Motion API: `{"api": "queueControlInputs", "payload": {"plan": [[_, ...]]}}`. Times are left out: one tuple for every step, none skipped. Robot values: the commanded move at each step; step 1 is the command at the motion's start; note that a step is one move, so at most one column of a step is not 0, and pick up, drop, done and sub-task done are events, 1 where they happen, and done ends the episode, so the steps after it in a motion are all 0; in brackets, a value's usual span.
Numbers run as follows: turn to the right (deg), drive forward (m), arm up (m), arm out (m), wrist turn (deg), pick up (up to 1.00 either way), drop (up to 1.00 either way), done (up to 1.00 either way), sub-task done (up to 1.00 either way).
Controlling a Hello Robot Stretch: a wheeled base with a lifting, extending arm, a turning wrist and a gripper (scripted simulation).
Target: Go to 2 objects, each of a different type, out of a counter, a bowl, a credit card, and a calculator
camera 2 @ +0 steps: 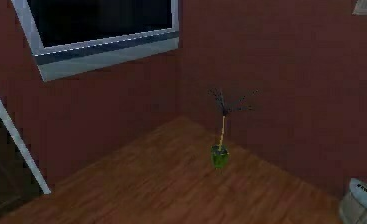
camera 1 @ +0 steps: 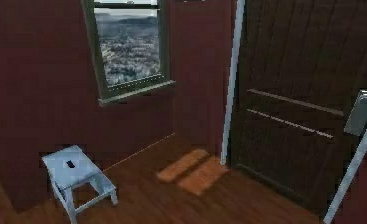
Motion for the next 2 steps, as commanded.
{"api": "queueControlInputs", "payload": {"plan": [[-45.0,0.00,0.00,0.00,0.0,0.00,0.00,0.00,0.00],[-3.0,0.00,0.00,0.00,0.0,0.00,0.00,0.00,0.00]]}}
